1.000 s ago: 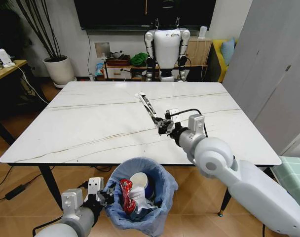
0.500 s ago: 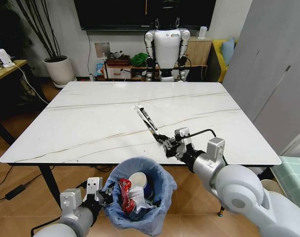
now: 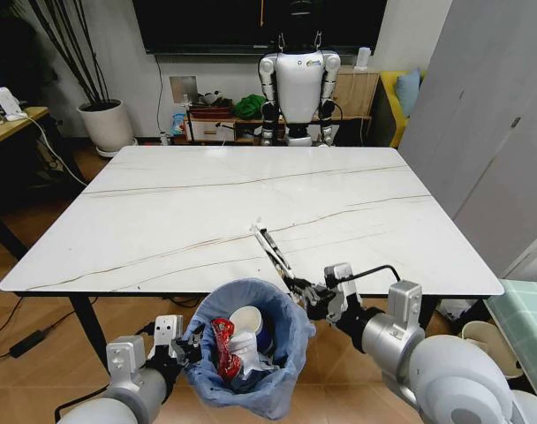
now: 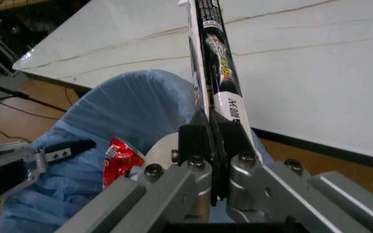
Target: Pick up the trash bin and place the trash from the table into it.
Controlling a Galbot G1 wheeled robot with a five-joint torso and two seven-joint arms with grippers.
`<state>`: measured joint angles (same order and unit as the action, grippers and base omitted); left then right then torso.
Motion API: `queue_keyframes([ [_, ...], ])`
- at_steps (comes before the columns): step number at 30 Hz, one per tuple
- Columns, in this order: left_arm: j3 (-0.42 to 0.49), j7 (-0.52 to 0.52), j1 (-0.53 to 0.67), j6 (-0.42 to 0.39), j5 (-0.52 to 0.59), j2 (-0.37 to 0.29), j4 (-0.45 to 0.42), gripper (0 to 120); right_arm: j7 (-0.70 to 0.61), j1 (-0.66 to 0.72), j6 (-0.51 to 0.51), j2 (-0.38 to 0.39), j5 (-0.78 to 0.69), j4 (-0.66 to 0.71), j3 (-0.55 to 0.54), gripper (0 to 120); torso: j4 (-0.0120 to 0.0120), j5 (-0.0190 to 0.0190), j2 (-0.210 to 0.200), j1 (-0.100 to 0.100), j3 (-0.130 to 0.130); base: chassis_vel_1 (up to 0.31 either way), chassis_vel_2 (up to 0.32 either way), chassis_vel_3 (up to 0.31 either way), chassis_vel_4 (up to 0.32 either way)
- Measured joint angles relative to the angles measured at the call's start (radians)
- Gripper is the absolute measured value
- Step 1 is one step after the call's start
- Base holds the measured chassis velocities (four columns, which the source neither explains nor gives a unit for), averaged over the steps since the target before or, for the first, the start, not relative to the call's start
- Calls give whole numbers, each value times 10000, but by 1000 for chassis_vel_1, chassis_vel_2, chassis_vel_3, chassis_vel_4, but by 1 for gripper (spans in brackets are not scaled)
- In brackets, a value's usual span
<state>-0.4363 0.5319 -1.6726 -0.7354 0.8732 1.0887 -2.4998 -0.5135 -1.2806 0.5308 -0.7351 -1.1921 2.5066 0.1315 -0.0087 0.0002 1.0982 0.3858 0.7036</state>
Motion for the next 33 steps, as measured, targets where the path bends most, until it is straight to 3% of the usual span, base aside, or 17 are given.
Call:
queue_keyframes([
  [10, 77, 4, -30, 0, -41, 66, 0, 0, 445, 345, -287, 169, 464, -33, 386, 0, 1, -1, 0, 0, 0, 0, 0, 0, 0],
  [15, 90, 5, -32, 0, -39, 13, 30, 0, 2241, 751, -1015, 495, 1092, -43, 967, 0, 1, -2, 0, 0, 0, 0, 0, 0, 0],
  [17, 84, 52, 68, 0, 129, -53, 92, 0, 3633, 741, -1649, 782, 1840, -46, 816, 0, 1, -2, 0, 0, 0, 0, 0, 0, 0],
  [20, 68, 154, 159, 0, 329, -121, 154, 0, 4438, 765, -1947, 1006, 2420, -49, 607, 0, 1, -3, 0, 0, 0, 0, 0, 0, 0],
  [33, -41, 734, 664, 0, 1357, -481, 297, 0, 5906, 1002, -2314, 1761, 5916, -63, -278, 0, 1, -3, 0, 0, 0, 0, 0, 0, 0],
])
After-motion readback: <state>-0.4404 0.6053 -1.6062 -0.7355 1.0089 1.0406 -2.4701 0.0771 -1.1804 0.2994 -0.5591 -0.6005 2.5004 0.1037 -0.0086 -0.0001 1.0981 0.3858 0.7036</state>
